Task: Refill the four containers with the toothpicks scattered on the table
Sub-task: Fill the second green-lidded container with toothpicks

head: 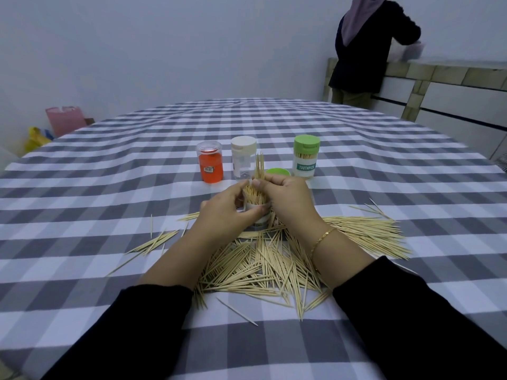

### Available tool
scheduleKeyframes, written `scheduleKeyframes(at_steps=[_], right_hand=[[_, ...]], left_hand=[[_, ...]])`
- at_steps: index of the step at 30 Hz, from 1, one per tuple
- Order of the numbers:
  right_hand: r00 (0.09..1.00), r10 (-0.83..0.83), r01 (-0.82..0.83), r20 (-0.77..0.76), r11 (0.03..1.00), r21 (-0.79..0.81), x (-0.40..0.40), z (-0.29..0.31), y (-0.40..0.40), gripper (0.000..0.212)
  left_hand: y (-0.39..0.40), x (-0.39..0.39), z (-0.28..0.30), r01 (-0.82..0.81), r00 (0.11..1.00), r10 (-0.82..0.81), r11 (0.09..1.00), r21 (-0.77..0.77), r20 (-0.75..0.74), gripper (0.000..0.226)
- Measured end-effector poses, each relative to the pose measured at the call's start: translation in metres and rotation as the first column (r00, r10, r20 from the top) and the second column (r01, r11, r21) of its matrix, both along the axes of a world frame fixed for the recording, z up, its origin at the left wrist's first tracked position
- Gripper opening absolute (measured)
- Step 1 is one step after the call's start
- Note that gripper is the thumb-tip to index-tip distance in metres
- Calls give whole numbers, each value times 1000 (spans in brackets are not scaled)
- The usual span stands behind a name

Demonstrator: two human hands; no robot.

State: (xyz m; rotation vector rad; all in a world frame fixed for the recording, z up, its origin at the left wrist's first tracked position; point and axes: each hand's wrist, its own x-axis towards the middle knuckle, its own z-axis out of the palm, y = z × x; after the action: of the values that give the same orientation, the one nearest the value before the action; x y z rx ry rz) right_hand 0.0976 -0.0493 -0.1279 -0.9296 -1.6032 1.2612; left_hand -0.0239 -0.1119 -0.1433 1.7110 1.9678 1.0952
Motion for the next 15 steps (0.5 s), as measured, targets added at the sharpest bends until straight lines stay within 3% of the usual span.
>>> scheduleKeyframes(at_steps=[7, 15], right_hand=[[999, 52, -51, 10, 995, -90, 4, 2, 0, 13], [996, 92, -93, -22, 993, -74, 6, 5, 0, 25]], left_hand=[[-1, 4, 0, 2, 1000, -2, 998, 60, 13, 91], [-3, 8, 0, 56, 998, -51, 992, 115, -46, 81]])
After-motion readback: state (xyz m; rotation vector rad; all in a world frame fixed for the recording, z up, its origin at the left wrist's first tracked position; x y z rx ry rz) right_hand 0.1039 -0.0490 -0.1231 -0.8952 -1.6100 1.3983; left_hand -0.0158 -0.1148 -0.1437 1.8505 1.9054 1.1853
